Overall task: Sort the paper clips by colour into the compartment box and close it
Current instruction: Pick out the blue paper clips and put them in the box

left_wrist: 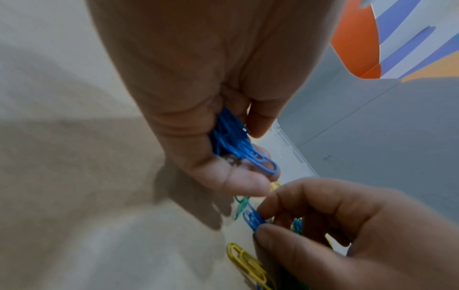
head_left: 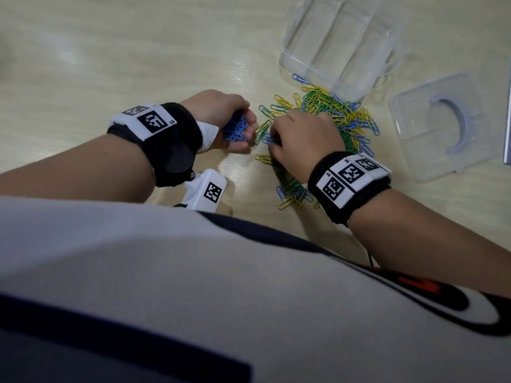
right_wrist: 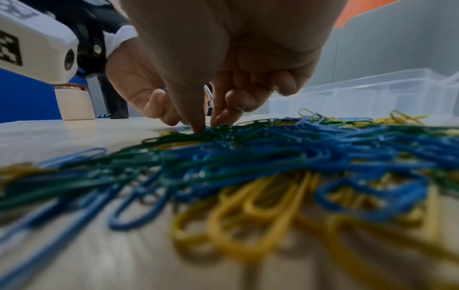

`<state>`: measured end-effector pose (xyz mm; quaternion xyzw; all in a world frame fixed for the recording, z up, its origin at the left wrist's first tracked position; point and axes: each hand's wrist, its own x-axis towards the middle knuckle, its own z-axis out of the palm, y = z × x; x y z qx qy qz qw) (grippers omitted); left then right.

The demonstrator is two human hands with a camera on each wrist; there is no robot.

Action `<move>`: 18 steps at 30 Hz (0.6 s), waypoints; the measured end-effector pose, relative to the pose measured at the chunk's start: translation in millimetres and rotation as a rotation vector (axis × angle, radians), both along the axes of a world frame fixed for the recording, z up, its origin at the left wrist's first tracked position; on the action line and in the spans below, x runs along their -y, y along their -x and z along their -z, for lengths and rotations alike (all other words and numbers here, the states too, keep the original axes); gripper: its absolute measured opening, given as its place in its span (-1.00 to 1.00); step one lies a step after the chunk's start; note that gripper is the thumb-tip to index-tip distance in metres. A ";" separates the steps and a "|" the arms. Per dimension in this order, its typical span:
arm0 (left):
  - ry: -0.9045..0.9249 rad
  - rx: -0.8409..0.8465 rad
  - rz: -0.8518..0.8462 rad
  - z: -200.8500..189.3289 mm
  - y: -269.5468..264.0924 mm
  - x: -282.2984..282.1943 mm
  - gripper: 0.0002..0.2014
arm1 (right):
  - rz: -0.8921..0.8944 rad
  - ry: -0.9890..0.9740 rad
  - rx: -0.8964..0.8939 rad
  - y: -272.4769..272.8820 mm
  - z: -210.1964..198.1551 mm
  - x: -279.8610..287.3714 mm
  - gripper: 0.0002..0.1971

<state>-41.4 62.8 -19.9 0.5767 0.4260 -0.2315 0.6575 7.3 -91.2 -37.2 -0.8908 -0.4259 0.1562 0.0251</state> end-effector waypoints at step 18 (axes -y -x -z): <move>0.051 0.047 -0.015 2.8 -7.0 8.9 -0.54 | 0.056 -0.016 0.031 -10.3 -18.5 -3.0 -0.74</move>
